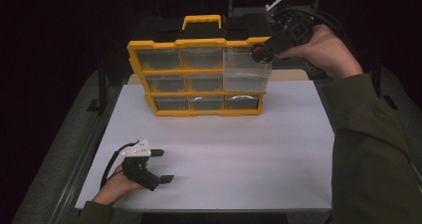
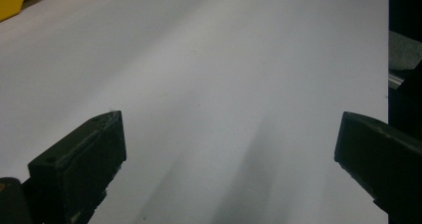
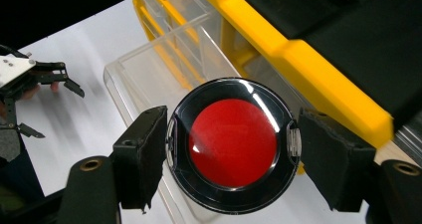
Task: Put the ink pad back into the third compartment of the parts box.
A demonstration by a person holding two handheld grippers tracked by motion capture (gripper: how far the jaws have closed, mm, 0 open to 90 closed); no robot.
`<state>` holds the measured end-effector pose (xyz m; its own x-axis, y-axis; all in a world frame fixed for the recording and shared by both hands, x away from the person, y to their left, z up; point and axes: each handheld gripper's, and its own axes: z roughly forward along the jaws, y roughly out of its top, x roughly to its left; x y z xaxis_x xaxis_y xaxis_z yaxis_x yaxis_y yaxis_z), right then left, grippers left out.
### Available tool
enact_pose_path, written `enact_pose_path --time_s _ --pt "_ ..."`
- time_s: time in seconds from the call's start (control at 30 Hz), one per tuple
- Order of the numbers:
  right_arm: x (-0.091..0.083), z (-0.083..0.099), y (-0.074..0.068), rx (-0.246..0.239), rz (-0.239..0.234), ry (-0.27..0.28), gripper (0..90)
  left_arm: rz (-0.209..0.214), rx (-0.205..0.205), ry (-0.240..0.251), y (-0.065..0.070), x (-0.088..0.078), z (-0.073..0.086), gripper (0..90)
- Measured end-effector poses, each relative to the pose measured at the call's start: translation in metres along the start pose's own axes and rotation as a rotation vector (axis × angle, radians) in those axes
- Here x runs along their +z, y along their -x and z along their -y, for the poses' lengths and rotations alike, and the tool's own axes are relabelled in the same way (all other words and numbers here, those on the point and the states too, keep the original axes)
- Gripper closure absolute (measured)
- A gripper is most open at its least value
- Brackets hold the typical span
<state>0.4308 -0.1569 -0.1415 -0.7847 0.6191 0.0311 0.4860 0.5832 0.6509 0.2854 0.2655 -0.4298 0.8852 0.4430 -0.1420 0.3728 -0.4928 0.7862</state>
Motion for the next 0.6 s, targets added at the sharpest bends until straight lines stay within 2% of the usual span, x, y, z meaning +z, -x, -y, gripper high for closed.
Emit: enact_pose_path --time_s 0.6 --pt "0.027 -0.011 -0.008 -0.019 -0.025 -0.02 28.4 0.002 0.004 0.001 0.001 0.0 0.0 0.0"
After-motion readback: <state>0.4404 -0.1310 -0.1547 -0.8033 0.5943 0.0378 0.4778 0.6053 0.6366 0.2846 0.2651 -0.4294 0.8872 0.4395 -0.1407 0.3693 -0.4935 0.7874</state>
